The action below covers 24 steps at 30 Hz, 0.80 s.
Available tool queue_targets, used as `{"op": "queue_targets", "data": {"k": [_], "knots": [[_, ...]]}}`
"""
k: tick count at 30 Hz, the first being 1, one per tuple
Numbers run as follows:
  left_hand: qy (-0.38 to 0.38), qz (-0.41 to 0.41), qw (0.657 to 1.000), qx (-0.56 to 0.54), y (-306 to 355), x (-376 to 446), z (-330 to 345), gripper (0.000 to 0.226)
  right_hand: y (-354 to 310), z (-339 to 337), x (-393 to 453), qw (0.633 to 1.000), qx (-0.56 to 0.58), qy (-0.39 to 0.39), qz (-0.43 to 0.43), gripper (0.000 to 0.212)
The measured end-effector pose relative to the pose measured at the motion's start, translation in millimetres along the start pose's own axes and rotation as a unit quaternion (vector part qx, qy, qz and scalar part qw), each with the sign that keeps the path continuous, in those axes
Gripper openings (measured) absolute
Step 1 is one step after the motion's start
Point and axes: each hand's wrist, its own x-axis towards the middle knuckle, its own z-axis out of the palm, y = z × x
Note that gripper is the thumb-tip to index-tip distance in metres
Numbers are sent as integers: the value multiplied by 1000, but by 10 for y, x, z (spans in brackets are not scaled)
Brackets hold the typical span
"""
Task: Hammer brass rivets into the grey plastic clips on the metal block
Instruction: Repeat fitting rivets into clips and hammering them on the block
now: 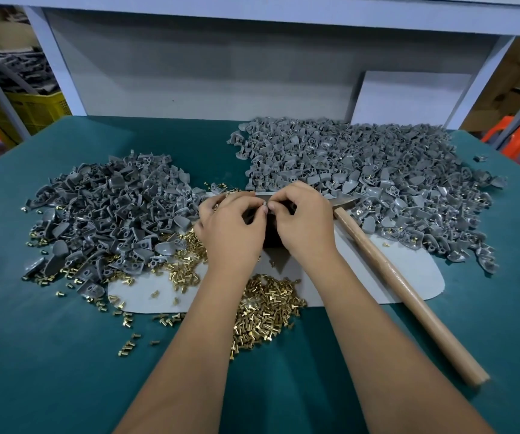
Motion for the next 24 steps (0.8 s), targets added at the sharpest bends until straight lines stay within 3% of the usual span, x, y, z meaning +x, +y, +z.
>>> {"op": "queue_targets", "data": {"k": [16,24], "knots": [[-11,-3,1000,7,2,-14,-19,10,32,-32,-40,999,30,12,16,12],[-40,-1,999,-31,-36,63,-51,14,49,-82,-87,989,136,8,62,21]]}}
